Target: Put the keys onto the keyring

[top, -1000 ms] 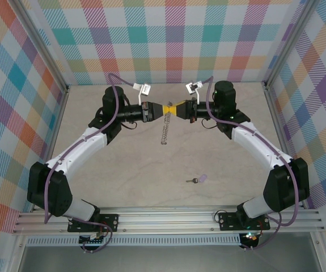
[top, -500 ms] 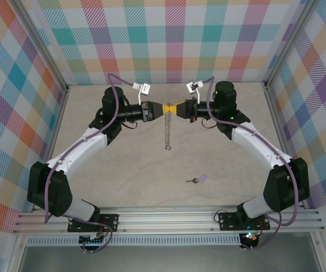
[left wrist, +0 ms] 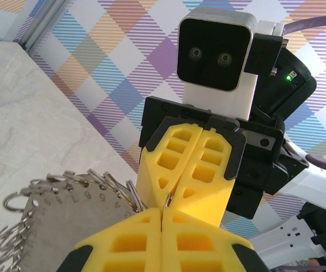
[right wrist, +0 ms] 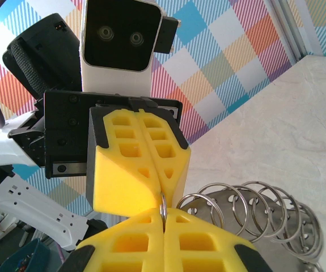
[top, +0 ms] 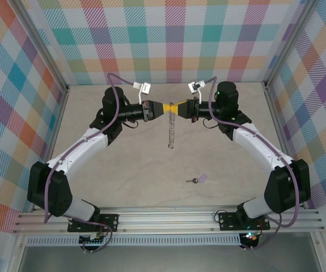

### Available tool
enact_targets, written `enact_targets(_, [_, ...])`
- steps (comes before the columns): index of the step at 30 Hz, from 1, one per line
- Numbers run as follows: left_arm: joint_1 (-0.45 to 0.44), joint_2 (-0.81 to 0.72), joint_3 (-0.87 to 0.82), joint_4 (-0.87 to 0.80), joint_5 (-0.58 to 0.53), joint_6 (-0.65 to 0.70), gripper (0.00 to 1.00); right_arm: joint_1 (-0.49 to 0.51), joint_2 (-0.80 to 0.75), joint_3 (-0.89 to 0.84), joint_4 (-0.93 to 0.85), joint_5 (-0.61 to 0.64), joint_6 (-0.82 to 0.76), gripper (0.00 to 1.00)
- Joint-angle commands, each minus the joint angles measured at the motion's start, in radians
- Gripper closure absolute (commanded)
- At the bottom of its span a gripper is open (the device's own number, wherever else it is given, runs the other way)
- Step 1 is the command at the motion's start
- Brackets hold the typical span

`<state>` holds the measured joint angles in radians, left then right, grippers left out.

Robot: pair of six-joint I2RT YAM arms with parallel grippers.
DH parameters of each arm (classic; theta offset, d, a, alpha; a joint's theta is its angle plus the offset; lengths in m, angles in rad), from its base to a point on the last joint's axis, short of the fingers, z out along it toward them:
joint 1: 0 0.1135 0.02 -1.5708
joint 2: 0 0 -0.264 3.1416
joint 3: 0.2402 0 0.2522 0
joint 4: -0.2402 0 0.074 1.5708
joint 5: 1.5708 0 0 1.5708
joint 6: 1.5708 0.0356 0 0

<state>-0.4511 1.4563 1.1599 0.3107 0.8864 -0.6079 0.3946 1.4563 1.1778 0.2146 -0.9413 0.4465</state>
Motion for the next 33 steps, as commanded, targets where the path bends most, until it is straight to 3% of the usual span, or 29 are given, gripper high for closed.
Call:
enact_targets(1, [-0.020,0.000,0.015,0.016,-0.005,0.026,1.00,0.000,-0.024,-0.003,0.056,-0.011,0.003,1.00])
enact_targets(3, [-0.020,-0.003,0.022,-0.004,-0.020,0.048,1.00,-0.005,-0.025,0.000,0.056,-0.004,0.012,0.98])
enact_targets(5, [-0.020,-0.005,0.031,-0.032,-0.031,0.079,1.00,-0.019,-0.030,0.002,0.054,0.016,0.033,0.74])
enact_targets(7, [-0.021,-0.007,0.052,-0.074,-0.037,0.120,1.00,-0.043,-0.040,-0.002,0.062,0.026,0.063,0.58])
enact_targets(10, [-0.021,0.000,0.088,-0.138,-0.031,0.179,1.00,-0.095,-0.074,-0.029,0.085,0.051,0.118,0.46])
enact_targets(18, [-0.021,0.045,0.220,-0.365,0.024,0.392,1.00,-0.142,-0.138,-0.071,-0.005,0.050,0.105,0.46])
enact_targets(25, [-0.021,0.092,0.345,-0.546,0.069,0.547,1.00,-0.140,-0.136,-0.104,0.069,-0.043,0.149,0.50])
enact_targets(33, [-0.022,0.096,0.370,-0.576,0.094,0.579,1.00,-0.111,-0.108,-0.100,0.117,-0.070,0.173,0.54])
